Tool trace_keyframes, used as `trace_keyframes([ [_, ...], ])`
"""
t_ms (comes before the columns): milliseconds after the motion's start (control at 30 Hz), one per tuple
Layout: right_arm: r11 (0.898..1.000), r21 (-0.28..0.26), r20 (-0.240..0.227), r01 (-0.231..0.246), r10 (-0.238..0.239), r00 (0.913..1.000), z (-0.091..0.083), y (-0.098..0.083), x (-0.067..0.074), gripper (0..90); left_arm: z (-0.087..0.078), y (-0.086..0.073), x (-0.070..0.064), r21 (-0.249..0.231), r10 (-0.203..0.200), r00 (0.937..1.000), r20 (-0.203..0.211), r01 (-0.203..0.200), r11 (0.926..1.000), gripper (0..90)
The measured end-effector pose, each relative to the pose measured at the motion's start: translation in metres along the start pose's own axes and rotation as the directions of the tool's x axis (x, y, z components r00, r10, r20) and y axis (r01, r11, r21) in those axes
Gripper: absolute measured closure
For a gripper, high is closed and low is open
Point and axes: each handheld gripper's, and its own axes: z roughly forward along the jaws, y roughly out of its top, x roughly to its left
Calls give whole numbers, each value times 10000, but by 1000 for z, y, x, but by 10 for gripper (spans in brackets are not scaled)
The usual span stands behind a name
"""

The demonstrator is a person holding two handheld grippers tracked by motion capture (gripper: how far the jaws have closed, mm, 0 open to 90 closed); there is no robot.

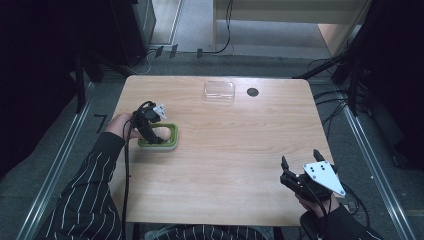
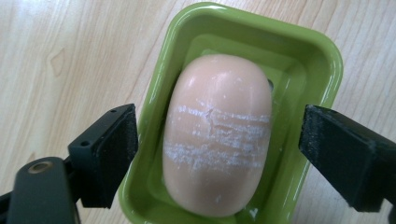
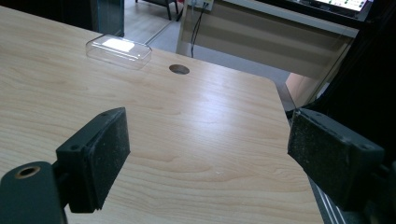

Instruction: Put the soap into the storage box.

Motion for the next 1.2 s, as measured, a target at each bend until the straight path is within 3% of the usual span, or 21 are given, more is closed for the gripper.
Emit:
trace_keyframes([
  [400,10000,-7,-18,-13,13,10000,0,0,0,136,-7,7,-10,315,98,9992,394,-110,9994,44],
  [667,10000,-22,-25,-44,44,10000,0,0,0,136,-15,11,-26,545,48,9998,187,-59,9985,22],
  [1200,10000,-65,-31,-42,41,10000,0,0,0,136,-20,10,-58,813,55,9999,150,-67,9967,16],
])
